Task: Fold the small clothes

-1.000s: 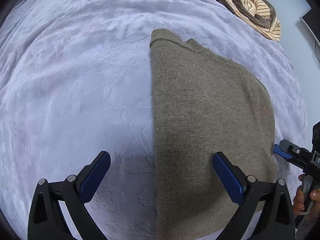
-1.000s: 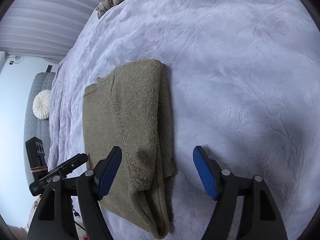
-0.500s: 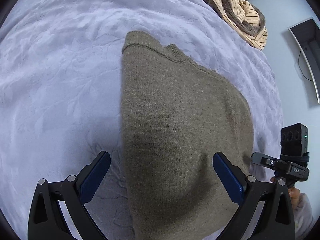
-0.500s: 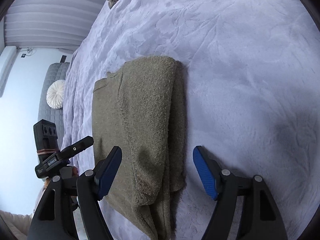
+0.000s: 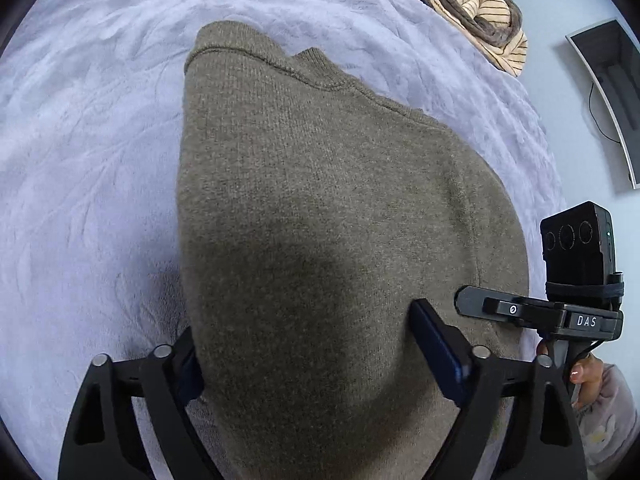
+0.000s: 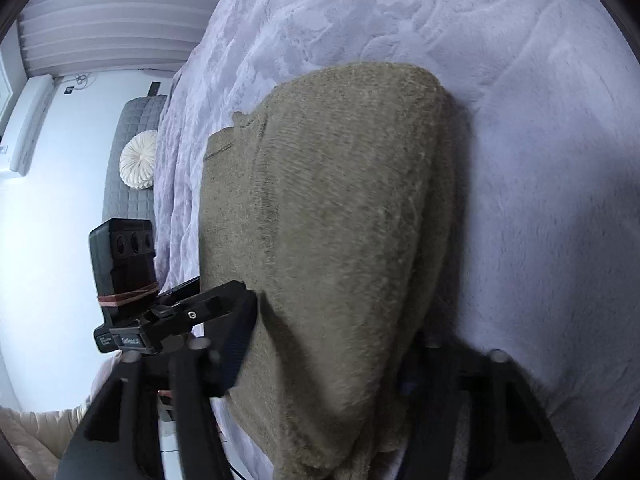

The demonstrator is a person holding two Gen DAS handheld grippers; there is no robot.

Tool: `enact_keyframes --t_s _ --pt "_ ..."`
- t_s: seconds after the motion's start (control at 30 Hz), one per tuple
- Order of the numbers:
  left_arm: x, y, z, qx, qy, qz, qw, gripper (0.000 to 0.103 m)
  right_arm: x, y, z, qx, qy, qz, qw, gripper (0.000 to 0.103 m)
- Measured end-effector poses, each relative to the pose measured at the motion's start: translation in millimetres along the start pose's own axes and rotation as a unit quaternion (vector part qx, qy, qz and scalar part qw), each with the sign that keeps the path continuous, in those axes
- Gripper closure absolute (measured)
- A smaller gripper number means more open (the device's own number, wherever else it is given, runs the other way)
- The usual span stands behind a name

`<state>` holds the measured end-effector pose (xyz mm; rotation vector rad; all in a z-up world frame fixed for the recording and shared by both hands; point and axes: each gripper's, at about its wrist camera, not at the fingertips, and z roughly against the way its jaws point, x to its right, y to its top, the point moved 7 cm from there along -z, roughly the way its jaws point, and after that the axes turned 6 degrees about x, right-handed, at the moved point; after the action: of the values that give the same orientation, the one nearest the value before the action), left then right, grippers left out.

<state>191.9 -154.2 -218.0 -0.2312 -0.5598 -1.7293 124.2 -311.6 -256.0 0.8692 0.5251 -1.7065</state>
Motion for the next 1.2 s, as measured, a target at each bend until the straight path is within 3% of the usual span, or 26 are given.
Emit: enact_keyframes --t_s 0.07,0.13,0.27,0.43,0.63,0.83,1.0,1.07,1.2 --pt "-0.4 -0.5 10.9 0.013 -0.005 -0.005 0.9999 0.039 -8.9 -3.0 4.2 0.012 0.017 -0.002 1.000 0.070" --pt "0.2 -0.5 23.2 0.023 -0.019 -0.010 0.9995 0.051 -20.2 -5.7 9.1 0.019 0.039 -0.009 0.999 0.070" --pt "5.8 -1.3 49.5 0.035 -0.061 -0.009 0.9975 0.052 -44.2 -12.3 15.5 0.030 0.071 -0.020 0.997 0.070" --pt "17.0 -9.0 88.9 0.053 -0.075 -0.034 0.9952 0.052 -75.6 -23.5 23.0 0.041 0.097 -0.032 0.994 0.070" --pt "3.0 -32.0 146.5 0.065 -0.089 -0.026 0.9936 0.052 -119.5 -45.7 22.8 0.035 0.119 -0.033 0.992 0.070" --pt "-33.3 -86.6 183.1 0.055 -0.052 -0.022 0.9969 0.052 -143.6 -71.0 -3.3 0.002 0.129 -0.028 0.991 0.070" --pt "-79.8 -137.3 183.0 0.040 -0.024 0.020 0.9987 0.052 -150.0 -107.6 -55.3 -0.044 0.118 -0.023 0.992 0.070" --pt "-100.4 -153.1 173.1 0.036 -0.011 0.046 0.9982 0.052 -147.9 -114.6 -76.2 -0.057 0.097 -0.011 0.994 0.070" --pt "-142.3 -172.8 164.5 0.038 0.062 0.073 0.9947 0.048 -132.0 -114.0 -100.1 -0.066 -0.009 0.041 0.997 0.067"
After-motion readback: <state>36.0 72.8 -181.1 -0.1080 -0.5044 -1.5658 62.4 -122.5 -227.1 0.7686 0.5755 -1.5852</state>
